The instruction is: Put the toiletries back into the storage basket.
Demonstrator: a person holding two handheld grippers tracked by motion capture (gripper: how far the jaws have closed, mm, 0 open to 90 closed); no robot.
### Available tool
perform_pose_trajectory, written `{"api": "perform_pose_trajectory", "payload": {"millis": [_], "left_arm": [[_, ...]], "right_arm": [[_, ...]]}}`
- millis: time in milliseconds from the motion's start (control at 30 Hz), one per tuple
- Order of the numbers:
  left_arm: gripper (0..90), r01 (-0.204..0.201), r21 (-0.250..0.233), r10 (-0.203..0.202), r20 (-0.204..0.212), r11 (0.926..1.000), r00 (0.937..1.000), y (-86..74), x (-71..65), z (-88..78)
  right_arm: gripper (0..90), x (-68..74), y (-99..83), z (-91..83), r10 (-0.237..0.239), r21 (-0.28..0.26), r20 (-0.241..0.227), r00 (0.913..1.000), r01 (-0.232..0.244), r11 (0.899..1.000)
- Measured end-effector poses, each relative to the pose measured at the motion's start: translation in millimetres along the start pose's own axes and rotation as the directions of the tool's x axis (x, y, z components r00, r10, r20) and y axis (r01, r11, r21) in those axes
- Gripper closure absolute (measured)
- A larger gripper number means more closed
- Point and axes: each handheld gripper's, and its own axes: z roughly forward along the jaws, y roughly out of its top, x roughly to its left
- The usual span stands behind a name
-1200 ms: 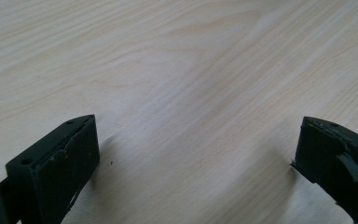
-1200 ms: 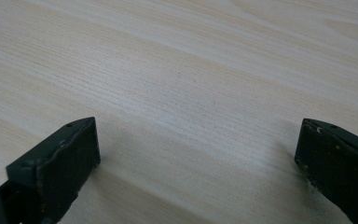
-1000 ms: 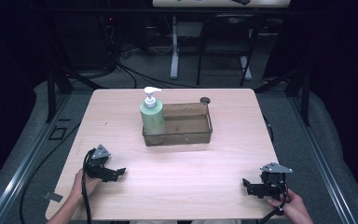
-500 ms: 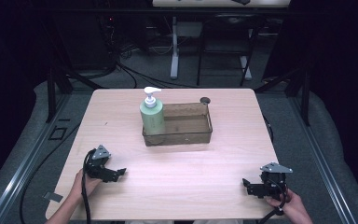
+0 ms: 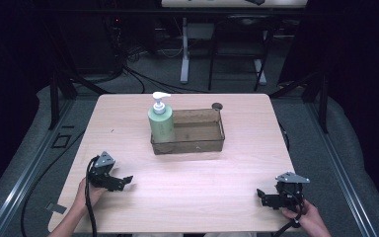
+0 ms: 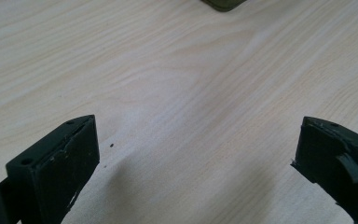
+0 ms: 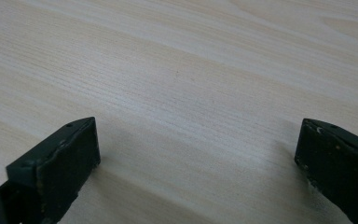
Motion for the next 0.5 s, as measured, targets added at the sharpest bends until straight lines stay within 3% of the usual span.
{"api": "perform_pose_trajectory", "payload": {"millis": [300, 500], "left_arm": [[0.0, -0.015, 0.021, 0.015, 0.0, 0.9997, 0.9999, -2.6, -0.5, -3.6], [0.0, -0.021, 0.041, 0.02, 0.018, 0.9989, 0.9996, -2.2, 2.3, -0.9]], "right_arm": [[0.0, 3.2, 3.4, 3.0, 0.039, 0.002, 0.044, 0.9983, -0.039, 0.999], [0.0, 3.5, 3.6, 3.1, 0.042, 0.002, 0.046, 0.9981, -0.042, 0.999]]}}
